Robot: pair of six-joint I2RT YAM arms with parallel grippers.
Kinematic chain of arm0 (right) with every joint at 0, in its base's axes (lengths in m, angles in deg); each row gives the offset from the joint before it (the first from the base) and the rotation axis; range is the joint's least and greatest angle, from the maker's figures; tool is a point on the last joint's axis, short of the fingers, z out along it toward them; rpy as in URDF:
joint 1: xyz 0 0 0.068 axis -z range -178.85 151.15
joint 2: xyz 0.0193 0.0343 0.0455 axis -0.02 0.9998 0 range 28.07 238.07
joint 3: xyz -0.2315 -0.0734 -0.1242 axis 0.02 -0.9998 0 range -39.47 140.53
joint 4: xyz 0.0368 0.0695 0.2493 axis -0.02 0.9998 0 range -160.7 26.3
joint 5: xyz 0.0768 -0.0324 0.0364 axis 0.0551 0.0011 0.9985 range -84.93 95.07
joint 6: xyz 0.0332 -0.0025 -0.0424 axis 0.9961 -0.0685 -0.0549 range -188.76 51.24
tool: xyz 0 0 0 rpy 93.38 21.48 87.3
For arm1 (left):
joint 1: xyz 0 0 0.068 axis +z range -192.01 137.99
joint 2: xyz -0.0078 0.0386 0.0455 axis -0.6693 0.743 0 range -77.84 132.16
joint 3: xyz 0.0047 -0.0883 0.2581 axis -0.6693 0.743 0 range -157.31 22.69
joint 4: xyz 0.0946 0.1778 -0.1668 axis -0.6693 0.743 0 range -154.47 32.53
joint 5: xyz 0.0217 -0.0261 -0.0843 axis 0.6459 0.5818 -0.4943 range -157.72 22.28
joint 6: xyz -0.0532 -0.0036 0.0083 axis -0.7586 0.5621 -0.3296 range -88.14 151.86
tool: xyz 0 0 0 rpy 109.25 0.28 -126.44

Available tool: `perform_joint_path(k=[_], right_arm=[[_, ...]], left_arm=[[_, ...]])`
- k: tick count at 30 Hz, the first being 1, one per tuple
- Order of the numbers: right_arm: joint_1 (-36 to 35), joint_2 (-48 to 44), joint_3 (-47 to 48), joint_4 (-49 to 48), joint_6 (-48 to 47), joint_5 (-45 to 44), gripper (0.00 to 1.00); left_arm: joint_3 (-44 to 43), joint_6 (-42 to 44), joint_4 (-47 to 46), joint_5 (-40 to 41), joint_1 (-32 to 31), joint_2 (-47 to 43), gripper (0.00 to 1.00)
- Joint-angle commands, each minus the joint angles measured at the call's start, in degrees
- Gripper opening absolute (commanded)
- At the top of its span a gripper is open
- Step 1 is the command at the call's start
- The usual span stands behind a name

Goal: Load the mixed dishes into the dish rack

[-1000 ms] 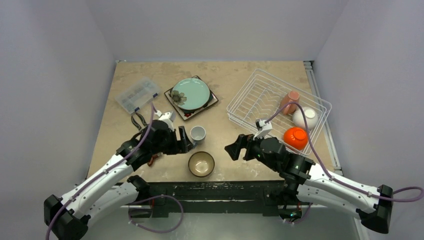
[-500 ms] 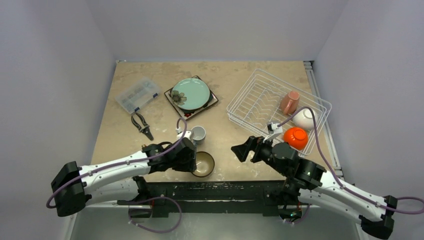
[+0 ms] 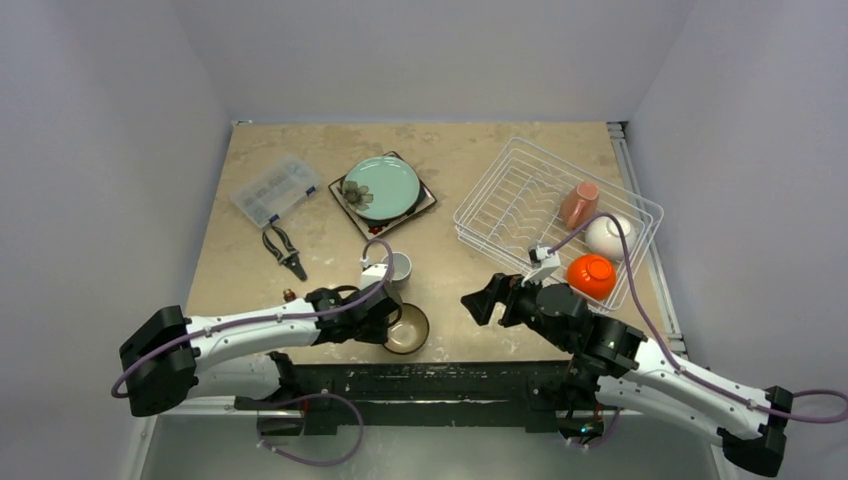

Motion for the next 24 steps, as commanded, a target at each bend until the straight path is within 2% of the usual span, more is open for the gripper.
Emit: perform_joint_path(k=[1, 3, 5, 10, 14, 17, 20, 24], right_arm=[[-0.1, 1.1, -0.2, -2.0, 0.8, -1.0, 0.93], [-0.2, 1.4, -0.1, -2.0, 0.9, -0.8, 0.93], [-0.2, 1.5, 0.1, -1.5, 1.0, -0.8, 0.93], [-0.1, 1.4, 2.6, 1.5, 1.1, -1.1, 0.93], [-0.1, 1.0, 5.2, 4.0, 0.9, -2.0, 0.93], [-0.2, 0.9, 6.9, 5.3, 0.6, -2.9, 0.93], [-0.2, 0.9, 7.3, 6.7, 1.3, -3.4, 0.93], [-0.2, 1.4, 6.7, 7.0, 2.9, -3.4, 0.93]], left_arm=[[-1.9, 1.4, -3.1, 1.1, -0.2, 0.8, 0.24], [-2.6, 2.0, -2.9, 1.0, -0.2, 0.8, 0.16], [-4.4, 2.8, -0.9, 2.4, -0.1, -0.4, 0.00], [-13.2, 13.8, 0.6, 3.7, 0.2, -8.8, 0.00], [-25.0, 24.9, 1.5, -2.5, 2.6, -8.9, 0.00], [-32.2, 30.6, 1.3, -9.2, 6.7, -7.3, 0.00], [-37.1, 33.6, -0.1, -16.8, 13.5, -5.8, 0.00], [-37.0, 37.1, -4.0, -17.5, 17.6, -5.4, 0.00]])
